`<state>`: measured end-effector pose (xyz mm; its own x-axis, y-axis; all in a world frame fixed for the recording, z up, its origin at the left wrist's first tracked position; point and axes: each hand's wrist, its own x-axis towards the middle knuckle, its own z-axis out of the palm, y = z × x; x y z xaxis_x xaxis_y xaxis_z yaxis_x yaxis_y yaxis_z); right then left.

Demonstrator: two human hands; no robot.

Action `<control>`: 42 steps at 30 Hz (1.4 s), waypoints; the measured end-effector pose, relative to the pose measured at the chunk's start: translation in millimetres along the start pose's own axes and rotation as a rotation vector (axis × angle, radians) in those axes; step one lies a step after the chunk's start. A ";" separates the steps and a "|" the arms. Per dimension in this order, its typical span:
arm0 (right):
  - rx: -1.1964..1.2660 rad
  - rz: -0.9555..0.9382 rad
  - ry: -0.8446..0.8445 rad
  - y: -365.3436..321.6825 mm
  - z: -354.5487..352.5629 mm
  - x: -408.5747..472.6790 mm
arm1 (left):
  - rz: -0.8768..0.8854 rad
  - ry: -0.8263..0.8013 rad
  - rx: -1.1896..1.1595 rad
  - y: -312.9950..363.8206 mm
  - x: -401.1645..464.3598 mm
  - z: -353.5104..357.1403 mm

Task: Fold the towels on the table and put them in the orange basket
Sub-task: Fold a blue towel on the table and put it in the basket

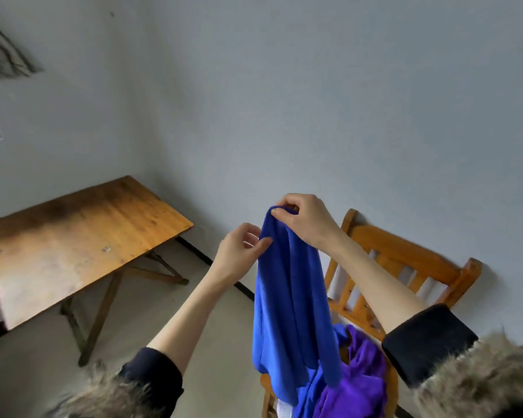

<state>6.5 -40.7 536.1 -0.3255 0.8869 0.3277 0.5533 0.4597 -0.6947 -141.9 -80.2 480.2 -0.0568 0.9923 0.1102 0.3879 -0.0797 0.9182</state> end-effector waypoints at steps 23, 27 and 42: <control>-0.160 -0.210 0.096 -138.6 287.1 163.2 | -0.242 0.514 0.490 -155.7 -43.3 -389.1; -0.260 -0.288 0.124 -136.4 337.0 186.6 | -0.223 0.552 0.614 -188.8 -33.4 -433.5; 0.067 -0.091 -0.194 -72.5 467.0 344.2 | -0.481 0.599 0.554 -299.5 62.3 -506.8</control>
<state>-503.7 210.3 400.2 -0.5169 0.8136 0.2661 0.4646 0.5277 -0.7111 -727.8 -42.5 404.9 -0.7275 0.6809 0.0847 0.5726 0.5345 0.6216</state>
